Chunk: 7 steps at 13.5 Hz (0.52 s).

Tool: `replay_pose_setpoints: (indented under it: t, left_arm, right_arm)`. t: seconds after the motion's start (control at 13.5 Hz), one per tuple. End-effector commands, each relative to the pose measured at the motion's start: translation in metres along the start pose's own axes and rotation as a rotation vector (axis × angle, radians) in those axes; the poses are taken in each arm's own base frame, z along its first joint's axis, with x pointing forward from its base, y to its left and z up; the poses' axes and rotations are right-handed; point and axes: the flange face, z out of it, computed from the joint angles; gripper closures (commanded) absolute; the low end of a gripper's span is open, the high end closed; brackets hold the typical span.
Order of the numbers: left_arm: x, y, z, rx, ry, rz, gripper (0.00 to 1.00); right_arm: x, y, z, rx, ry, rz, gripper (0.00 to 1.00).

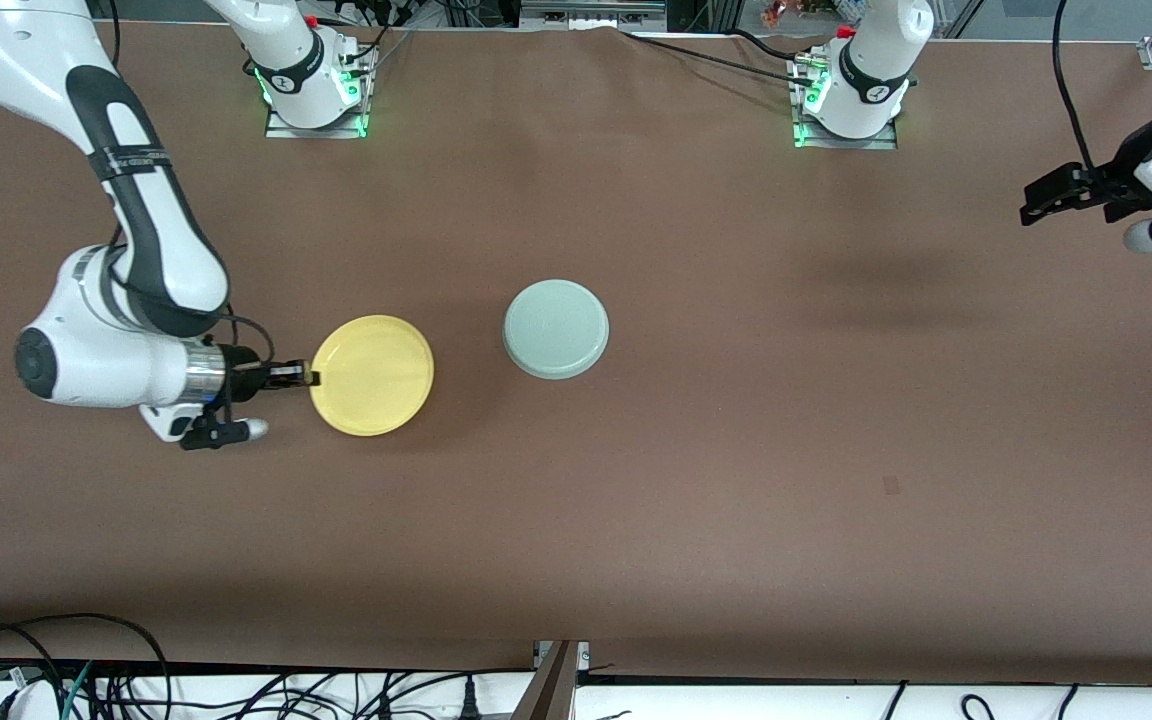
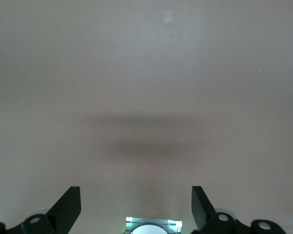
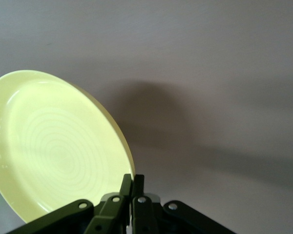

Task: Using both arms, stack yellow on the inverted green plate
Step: 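Lift the yellow plate with the right gripper toward the green plate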

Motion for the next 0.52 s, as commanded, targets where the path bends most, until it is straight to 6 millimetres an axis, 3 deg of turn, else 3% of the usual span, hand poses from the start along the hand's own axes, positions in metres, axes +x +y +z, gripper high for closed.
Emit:
replay_pose_setpoints:
  t: [0.0,0.22,0.45]
  left_arm:
    - [-0.002,-0.003,-0.012,-0.027,0.032,0.012,0.0]
    - [-0.001,-0.009,-0.018,-0.029,0.049,-0.005,0.0]
    - [-0.002,-0.016,-0.021,-0.03,0.056,-0.014,0.0]
  right_arm:
    - [-0.006,-0.063,0.024,0.015,-0.035,0.05,1.0]
    - [-0.013,-0.125,0.058,-0.011,-0.019,0.08,1.0]
    - [-0.021,-0.165,0.094,-0.024,-0.017,0.104,1.0]
